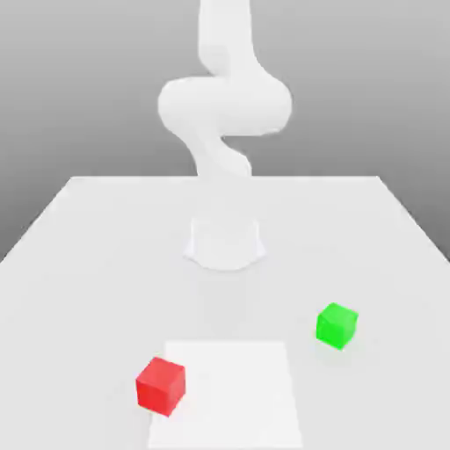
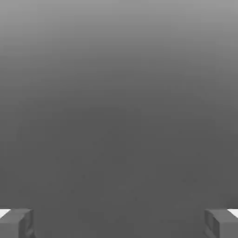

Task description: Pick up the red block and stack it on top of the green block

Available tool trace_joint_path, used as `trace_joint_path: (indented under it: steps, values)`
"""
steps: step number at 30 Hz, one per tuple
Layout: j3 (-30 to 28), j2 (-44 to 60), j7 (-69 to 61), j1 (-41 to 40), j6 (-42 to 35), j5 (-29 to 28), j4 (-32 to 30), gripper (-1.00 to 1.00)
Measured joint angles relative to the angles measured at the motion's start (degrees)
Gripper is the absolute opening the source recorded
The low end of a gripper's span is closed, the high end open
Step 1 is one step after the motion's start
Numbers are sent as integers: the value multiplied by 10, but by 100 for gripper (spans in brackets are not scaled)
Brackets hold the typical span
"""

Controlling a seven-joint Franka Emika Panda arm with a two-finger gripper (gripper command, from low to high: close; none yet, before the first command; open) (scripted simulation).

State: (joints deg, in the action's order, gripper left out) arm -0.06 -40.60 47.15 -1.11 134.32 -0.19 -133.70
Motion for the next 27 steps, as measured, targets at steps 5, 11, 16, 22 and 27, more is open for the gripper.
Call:
trace_joint_path:
  steps: [5,11,16,22,27]
  values:
    - [-4,107,27,-21,52,-4,-39,0]
    - [-12,232,58,-43,112,-8,-85,0]
    - [-22,336,80,-57,163,-6,-123,0]
    - [-30,461,95,-76,226,9,-165,0]
    - [-19,564,89,-86,309,22,-157,0]
